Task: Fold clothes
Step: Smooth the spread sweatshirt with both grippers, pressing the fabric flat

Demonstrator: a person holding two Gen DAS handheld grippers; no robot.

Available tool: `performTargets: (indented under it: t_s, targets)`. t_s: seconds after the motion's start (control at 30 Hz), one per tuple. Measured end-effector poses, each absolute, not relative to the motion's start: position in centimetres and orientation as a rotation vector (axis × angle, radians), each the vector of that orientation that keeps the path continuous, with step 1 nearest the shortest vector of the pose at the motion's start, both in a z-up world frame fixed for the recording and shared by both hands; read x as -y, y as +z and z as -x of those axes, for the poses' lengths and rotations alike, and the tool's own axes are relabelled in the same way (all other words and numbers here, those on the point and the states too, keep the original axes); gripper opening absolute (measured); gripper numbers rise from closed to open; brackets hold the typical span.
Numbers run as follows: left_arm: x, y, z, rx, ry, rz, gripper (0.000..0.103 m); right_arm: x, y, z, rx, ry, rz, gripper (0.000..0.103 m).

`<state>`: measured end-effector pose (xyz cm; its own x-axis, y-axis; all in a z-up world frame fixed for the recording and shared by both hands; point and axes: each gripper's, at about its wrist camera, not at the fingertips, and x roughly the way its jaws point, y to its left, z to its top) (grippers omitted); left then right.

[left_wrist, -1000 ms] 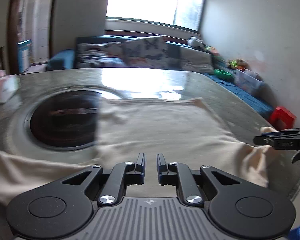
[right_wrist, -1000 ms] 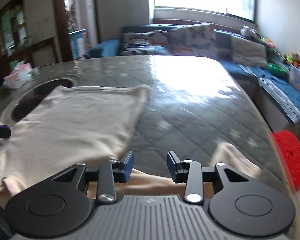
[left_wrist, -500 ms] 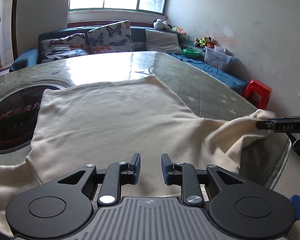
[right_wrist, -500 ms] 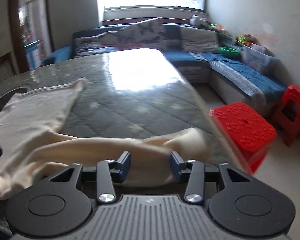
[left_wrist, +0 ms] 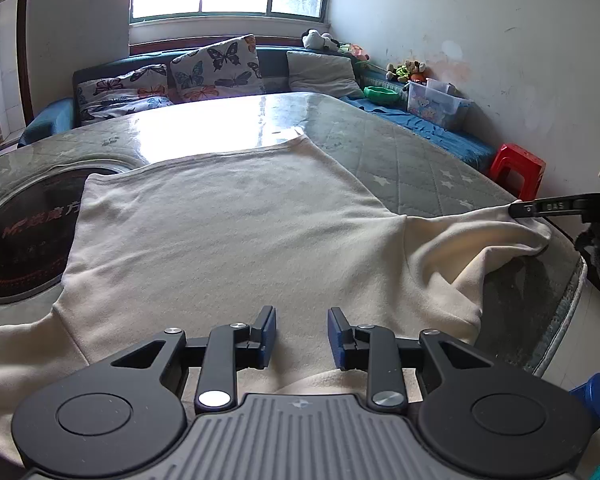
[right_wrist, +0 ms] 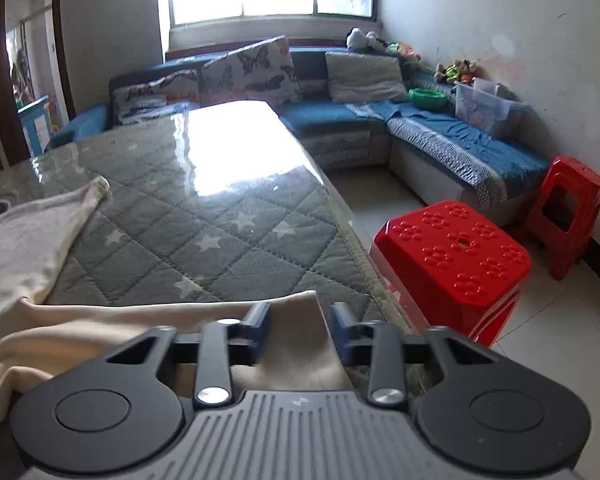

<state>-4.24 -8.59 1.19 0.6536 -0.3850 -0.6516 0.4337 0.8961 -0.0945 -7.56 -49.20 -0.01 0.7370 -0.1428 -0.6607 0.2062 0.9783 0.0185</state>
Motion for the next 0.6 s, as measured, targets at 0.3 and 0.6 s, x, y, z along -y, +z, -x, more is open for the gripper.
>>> performTargets:
  t_s: [0.3, 0.6]
  targets:
    - [9.0, 1.0, 4.7, -0.708, -0.474, -0.114, 0.042, 49.4, -0.2, 3.2, -0.717, -0.158, 0.009, 0.015]
    - [9.4, 1.1, 4.7, -0.715, -0.483, -0.137, 0.048, 48.6, 1.3, 3.7, -0.663, -0.126, 0.018, 0.037]
